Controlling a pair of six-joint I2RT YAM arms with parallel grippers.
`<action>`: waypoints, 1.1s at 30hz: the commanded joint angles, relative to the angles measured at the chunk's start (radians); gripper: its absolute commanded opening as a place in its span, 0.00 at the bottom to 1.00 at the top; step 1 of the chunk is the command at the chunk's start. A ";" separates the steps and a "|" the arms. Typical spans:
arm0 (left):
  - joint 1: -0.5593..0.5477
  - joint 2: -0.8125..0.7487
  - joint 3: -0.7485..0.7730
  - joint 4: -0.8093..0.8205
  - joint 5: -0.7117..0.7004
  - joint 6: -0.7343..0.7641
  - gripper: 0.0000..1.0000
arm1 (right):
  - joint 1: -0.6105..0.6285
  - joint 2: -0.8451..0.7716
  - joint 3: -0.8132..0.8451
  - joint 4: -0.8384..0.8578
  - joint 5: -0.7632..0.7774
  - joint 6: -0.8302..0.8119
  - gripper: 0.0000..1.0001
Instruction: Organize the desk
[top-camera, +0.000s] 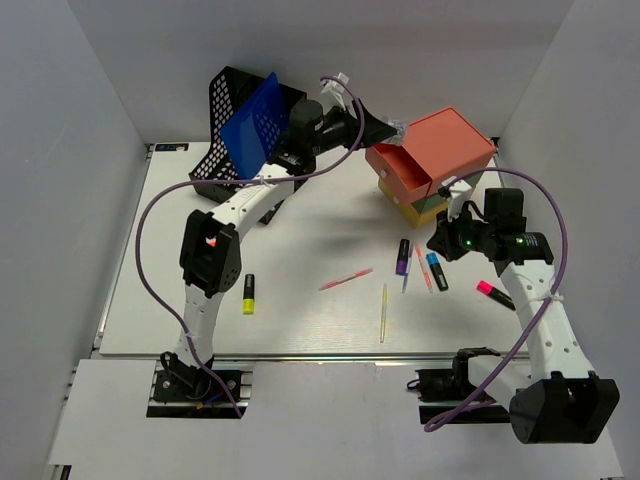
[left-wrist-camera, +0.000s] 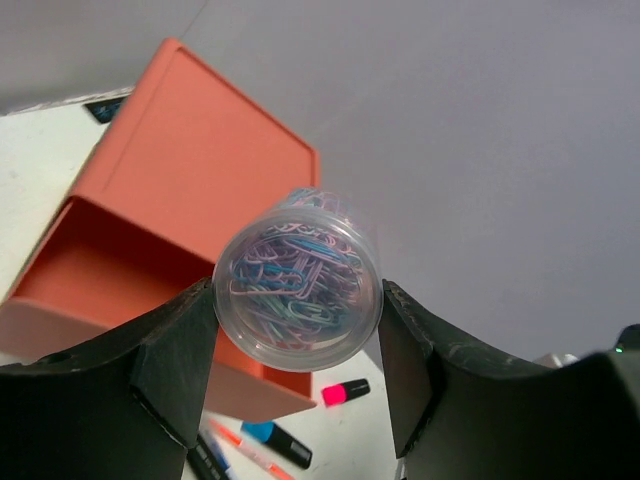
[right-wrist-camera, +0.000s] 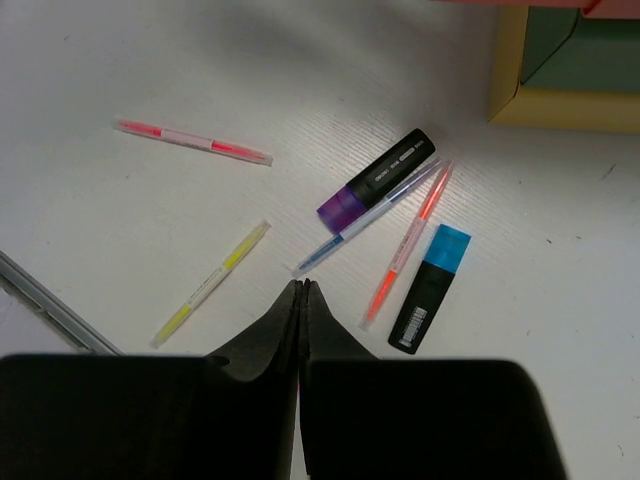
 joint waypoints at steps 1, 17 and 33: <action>-0.009 0.000 0.014 0.127 0.027 -0.042 0.00 | -0.009 -0.020 -0.011 0.028 -0.031 0.013 0.00; -0.037 0.061 0.211 -0.302 -0.075 0.298 0.00 | -0.023 -0.025 -0.029 0.039 -0.063 0.027 0.00; -0.065 0.101 0.248 -0.365 -0.124 0.355 0.00 | -0.026 -0.013 -0.015 0.037 -0.068 0.026 0.00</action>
